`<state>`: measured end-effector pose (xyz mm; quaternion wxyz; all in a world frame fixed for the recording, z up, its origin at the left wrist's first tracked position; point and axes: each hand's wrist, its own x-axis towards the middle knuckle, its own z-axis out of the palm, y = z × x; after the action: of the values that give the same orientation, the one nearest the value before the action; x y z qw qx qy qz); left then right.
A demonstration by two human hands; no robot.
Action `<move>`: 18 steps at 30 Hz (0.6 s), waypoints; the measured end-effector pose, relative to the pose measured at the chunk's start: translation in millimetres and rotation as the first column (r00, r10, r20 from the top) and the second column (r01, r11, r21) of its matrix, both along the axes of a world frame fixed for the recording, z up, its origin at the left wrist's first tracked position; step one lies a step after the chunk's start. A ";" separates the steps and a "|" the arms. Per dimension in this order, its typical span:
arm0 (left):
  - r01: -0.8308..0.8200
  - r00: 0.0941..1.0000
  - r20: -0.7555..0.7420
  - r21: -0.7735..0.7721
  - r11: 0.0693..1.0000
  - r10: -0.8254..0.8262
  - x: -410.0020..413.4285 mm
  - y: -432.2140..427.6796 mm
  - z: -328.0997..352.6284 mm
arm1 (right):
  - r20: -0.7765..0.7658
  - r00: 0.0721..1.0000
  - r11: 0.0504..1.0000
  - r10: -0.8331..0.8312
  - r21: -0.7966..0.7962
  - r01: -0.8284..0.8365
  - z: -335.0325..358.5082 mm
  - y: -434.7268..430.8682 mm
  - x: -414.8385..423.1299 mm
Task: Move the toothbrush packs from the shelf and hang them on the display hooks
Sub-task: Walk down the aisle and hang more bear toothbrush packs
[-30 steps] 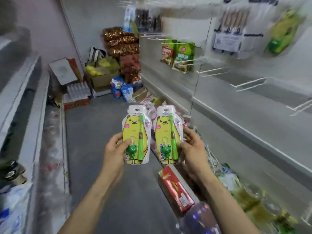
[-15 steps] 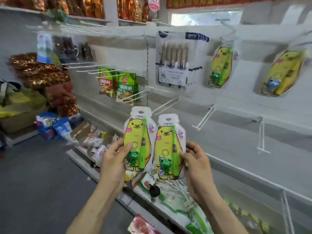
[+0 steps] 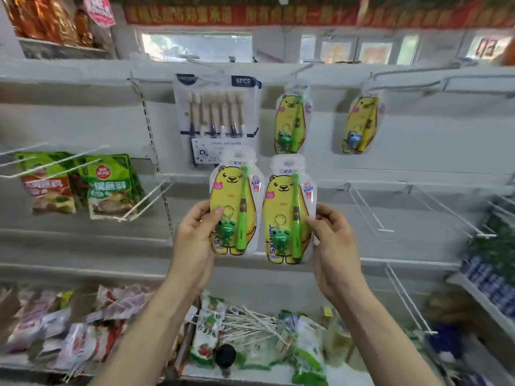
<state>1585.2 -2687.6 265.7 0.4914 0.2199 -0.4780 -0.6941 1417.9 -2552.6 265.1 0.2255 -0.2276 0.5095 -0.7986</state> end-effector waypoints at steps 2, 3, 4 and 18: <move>0.024 1.000 0.000 -0.021 1.000 -0.024 -5.0 -7.8 11.7 | -0.011 0.999 0.999 -0.046 -0.017 0.046 14.3 -3.9 -5.9; 0.033 0.999 -0.005 -0.028 0.999 -0.033 -7.6 -12.3 19.0 | -0.011 0.998 0.997 -0.066 -0.033 0.065 22.3 -5.8 -8.7; 0.041 0.999 -0.010 -0.032 0.999 -0.042 -9.9 -16.6 26.6 | -0.004 0.997 0.996 -0.075 -0.051 0.075 30.6 -8.1 -11.5; 0.059 0.996 -0.061 -0.062 0.996 -0.063 -46.3 -33.7 74.5 | -0.083 0.991 0.989 -0.107 -0.114 0.097 103.7 -26.9 -52.6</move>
<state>1538.9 -2721.3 340.2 0.4911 0.1684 -0.4893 -0.7008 1365.2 -2579.5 368.8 0.1487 -0.2488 0.4852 -0.8250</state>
